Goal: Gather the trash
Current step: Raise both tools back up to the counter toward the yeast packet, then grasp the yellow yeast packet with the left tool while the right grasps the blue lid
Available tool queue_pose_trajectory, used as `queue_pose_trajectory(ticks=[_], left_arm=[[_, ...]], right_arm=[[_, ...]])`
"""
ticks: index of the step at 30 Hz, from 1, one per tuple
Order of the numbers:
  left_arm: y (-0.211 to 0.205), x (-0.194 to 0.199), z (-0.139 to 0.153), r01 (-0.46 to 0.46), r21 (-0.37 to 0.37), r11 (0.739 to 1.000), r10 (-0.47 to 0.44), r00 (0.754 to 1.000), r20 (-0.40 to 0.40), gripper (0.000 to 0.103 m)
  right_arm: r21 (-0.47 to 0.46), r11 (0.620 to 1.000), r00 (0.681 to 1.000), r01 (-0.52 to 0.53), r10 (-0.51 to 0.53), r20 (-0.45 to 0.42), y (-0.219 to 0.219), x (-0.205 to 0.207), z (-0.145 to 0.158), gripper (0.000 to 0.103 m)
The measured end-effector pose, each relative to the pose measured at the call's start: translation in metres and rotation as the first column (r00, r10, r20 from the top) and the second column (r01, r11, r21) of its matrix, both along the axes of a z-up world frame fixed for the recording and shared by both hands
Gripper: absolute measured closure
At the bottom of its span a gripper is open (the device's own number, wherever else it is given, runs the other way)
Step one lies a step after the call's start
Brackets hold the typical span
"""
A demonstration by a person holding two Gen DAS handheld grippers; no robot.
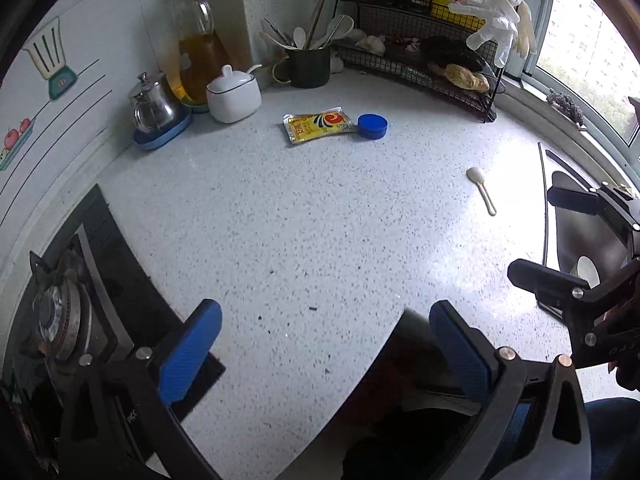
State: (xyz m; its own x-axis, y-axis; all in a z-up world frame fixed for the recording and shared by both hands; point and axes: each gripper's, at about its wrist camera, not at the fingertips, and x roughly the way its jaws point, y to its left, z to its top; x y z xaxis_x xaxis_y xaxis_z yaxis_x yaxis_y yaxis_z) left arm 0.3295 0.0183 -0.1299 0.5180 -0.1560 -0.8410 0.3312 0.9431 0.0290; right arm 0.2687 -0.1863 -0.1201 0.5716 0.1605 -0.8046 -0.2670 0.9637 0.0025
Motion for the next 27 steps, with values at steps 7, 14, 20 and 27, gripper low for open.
queue_pose_trajectory(ticks=[7,14,20,27], left_arm=[[-0.014,0.062,0.009,0.053,0.031,0.998,-0.053,0.998,0.016,0.0],[-0.027,0.126,0.01,0.176,0.088,0.98,-0.176,0.984,-0.013,0.0],[-0.035,0.178,0.001,0.288,0.119,0.95,-0.282,0.957,-0.061,0.0],[-0.048,0.232,-0.012,0.444,0.108,0.89,-0.43,0.894,-0.128,0.0]], right_arm=[[-0.006,1.0,1.0,0.005,-0.005,-0.006,-0.011,0.039,-0.001,0.001],[0.013,0.998,0.998,0.062,-0.061,-0.025,-0.019,0.084,-0.006,0.001],[0.016,0.995,0.994,0.098,-0.097,-0.054,-0.021,0.123,-0.016,0.001],[0.016,0.994,0.99,0.11,-0.108,-0.093,-0.025,0.156,-0.028,0.001]])
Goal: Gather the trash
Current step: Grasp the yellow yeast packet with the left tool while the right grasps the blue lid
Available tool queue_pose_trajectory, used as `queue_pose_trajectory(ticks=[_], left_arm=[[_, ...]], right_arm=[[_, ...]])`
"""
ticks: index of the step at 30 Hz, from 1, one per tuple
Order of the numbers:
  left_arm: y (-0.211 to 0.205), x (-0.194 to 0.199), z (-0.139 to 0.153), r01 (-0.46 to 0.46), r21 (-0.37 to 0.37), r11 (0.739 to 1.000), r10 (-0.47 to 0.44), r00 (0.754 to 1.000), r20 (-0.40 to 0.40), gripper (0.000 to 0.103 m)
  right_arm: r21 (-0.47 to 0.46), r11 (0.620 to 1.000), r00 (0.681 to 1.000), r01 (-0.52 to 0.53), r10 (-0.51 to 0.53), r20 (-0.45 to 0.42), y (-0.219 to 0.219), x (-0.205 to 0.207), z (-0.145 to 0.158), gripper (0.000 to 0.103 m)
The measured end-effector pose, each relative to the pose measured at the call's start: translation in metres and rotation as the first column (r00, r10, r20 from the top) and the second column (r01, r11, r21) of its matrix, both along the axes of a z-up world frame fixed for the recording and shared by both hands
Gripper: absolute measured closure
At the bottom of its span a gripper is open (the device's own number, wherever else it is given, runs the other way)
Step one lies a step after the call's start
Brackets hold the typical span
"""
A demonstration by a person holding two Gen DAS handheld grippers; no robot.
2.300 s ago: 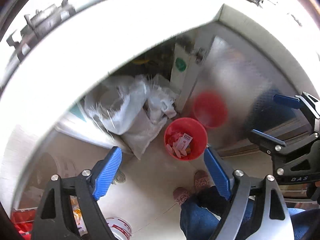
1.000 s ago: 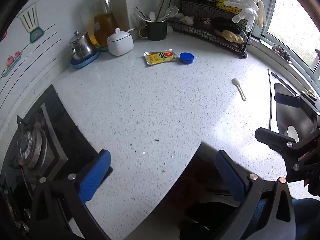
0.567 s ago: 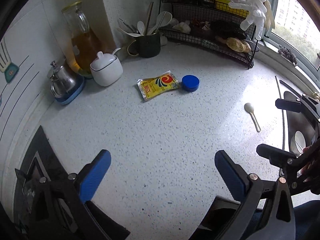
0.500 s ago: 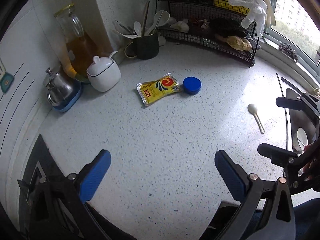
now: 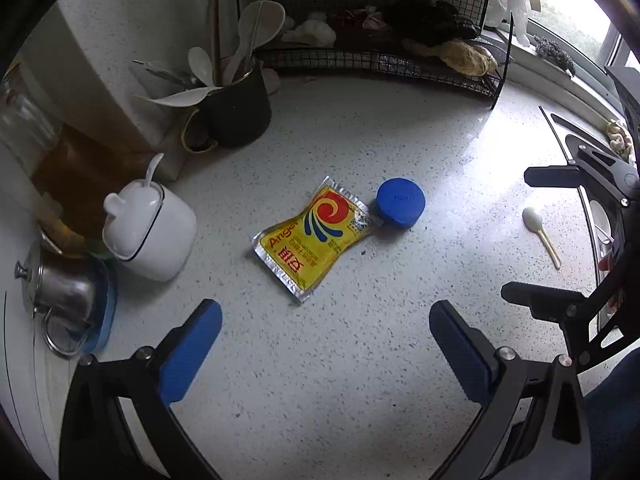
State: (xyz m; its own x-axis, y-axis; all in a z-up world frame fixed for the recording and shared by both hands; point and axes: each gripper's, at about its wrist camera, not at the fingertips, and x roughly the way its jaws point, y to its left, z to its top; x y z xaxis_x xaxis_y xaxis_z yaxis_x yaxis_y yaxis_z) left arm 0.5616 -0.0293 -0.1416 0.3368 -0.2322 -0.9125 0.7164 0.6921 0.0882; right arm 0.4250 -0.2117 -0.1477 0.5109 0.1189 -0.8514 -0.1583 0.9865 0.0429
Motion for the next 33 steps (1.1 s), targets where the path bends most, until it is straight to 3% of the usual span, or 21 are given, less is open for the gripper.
queue_pose_trajectory(ticks=[8,14,22,24,26,28,33], left_arm=[[-0.025,0.053,-0.039,0.175,0.029,0.984,-0.171,0.981,-0.091,0.0],[-0.043,0.075,-0.071,0.241,0.076,0.967,-0.23,0.964,-0.129,0.0],[-0.055,0.081,-0.084,0.278,0.048,0.959,-0.268,0.951,-0.153,0.002],[-0.056,0.082,-0.082,0.27,0.04,0.962,-0.262,0.954,-0.149,0.009],[-0.054,0.082,-0.076,0.248,0.02,0.969,-0.243,0.96,-0.136,0.036],[-0.051,0.082,-0.072,0.204,0.009,0.979,-0.201,0.971,-0.132,0.055],[-0.043,0.07,-0.071,0.113,0.009,0.994,-0.111,0.985,-0.135,0.06]], right_arm=[[-0.006,0.998,0.997,-0.058,0.058,-0.041,-0.005,0.036,-0.026,0.001],[0.005,0.998,0.995,-0.06,0.06,-0.074,-0.008,0.051,-0.042,0.001],[0.021,0.999,0.994,-0.04,0.042,-0.106,-0.016,0.055,-0.053,0.001],[0.031,0.999,0.994,-0.036,0.039,-0.106,-0.018,0.054,-0.053,0.001],[0.039,0.999,0.993,-0.034,0.038,-0.11,-0.019,0.057,-0.054,0.001],[0.04,0.998,0.993,-0.042,0.047,-0.111,-0.018,0.062,-0.056,0.001],[0.051,0.994,0.991,-0.093,0.097,-0.089,-0.012,0.067,-0.055,0.001]])
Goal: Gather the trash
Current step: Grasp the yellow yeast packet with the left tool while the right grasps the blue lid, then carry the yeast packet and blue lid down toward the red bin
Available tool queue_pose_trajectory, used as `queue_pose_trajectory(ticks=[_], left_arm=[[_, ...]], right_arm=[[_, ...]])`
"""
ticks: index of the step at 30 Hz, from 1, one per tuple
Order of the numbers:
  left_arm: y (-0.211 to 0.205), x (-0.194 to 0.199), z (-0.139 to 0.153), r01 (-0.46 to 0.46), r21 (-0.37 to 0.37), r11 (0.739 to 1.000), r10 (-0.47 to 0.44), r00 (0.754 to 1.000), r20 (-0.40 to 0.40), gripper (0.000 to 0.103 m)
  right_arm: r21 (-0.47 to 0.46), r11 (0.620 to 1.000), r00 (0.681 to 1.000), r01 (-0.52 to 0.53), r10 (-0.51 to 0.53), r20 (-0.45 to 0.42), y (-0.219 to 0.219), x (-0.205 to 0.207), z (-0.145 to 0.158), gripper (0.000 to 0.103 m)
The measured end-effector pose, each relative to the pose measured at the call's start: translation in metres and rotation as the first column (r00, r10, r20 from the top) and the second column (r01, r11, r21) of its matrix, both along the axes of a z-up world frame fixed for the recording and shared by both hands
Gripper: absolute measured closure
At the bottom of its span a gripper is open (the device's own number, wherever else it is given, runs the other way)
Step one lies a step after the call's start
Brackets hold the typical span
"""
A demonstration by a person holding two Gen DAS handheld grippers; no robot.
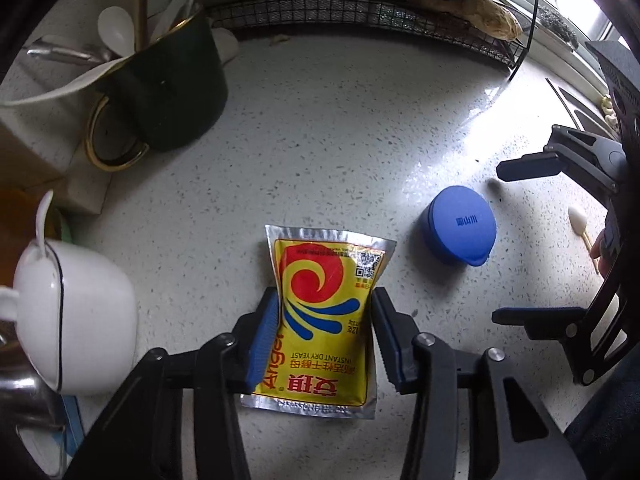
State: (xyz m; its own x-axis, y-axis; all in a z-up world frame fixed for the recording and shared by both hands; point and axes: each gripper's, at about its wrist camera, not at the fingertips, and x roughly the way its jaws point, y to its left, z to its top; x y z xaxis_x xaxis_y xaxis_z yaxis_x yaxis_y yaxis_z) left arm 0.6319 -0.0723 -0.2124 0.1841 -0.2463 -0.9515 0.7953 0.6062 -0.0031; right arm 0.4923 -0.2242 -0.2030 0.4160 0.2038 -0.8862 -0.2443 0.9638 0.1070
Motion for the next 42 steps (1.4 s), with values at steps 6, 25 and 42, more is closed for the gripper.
queue_pose_trajectory(ticks=[6,25,42], left_arm=[[0.022,-0.02,0.003,-0.098,0.015,0.995,0.098,0.995,0.003,0.062],[0.069,-0.067,0.03,-0.365,0.037,0.93,0.362,0.93,0.06,0.063],[0.076,-0.177,0.068,-0.427,-0.023,0.904,0.426,0.893,0.145,0.062]], right_arm=[[0.01,0.999,0.998,-0.041,0.041,0.041,0.013,0.02,0.004,0.001],[-0.016,0.992,0.991,-0.123,0.124,0.056,0.028,0.035,0.001,0.059],[0.015,0.972,0.955,-0.235,0.228,0.192,0.049,-0.092,0.071,0.059]])
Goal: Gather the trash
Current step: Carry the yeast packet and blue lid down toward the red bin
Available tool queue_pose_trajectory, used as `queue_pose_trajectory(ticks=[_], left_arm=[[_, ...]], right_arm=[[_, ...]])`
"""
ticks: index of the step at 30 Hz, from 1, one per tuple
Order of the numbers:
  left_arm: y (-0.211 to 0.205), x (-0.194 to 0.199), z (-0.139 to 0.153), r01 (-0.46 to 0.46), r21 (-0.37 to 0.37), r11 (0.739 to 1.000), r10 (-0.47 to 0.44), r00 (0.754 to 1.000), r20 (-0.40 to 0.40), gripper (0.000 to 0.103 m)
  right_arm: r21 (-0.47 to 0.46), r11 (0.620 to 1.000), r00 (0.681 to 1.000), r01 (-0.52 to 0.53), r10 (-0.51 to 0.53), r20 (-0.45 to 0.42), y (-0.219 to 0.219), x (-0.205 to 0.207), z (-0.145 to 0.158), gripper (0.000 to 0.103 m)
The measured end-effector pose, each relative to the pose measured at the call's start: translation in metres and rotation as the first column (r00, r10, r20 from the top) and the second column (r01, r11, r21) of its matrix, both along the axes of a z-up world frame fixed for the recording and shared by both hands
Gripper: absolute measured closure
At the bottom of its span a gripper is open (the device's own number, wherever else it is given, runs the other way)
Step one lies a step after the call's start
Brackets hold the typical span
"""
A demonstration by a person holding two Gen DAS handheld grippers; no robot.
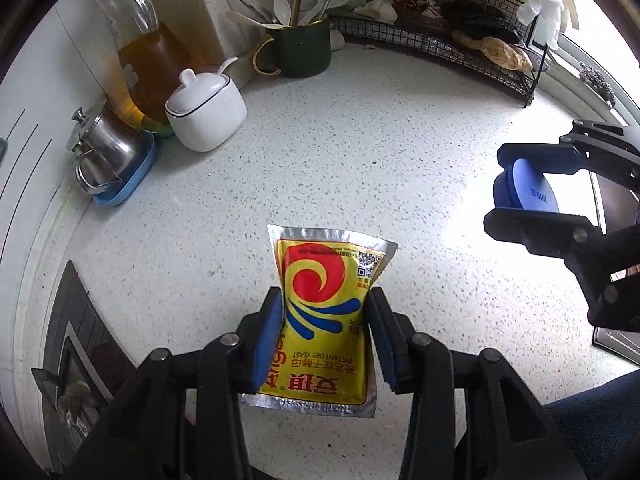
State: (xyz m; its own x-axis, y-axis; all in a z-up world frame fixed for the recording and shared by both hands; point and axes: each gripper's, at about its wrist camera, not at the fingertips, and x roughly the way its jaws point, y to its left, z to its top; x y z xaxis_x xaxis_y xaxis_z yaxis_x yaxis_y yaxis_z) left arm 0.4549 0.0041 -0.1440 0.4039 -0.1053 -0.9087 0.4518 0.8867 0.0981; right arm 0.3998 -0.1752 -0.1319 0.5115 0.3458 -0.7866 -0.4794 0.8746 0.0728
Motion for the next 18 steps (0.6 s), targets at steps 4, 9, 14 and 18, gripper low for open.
queue_pose_trajectory(ticks=[4,9,14,18], left_arm=[[-0.002,-0.024,0.004,-0.015,-0.004,1.0,0.015,1.0,0.023,0.062],[-0.003,-0.063,0.003,-0.053,-0.008,0.999,0.054,0.998,0.038,0.062],[0.001,-0.099,0.0,-0.094,-0.014,0.995,0.094,0.995,0.032,0.062],[0.006,-0.128,-0.002,-0.107,-0.019,0.994,0.108,0.994,0.029,0.062]], right_arm=[[0.003,1.0,0.999,-0.02,0.02,0.025,-0.002,-0.028,0.006,0.059],[-0.001,0.999,0.998,-0.052,0.052,0.043,-0.001,-0.062,0.009,0.059],[0.002,0.997,0.996,-0.077,0.077,0.034,-0.001,-0.092,0.01,0.059],[-0.003,0.996,0.996,-0.087,0.087,0.034,0.004,-0.119,0.01,0.059]])
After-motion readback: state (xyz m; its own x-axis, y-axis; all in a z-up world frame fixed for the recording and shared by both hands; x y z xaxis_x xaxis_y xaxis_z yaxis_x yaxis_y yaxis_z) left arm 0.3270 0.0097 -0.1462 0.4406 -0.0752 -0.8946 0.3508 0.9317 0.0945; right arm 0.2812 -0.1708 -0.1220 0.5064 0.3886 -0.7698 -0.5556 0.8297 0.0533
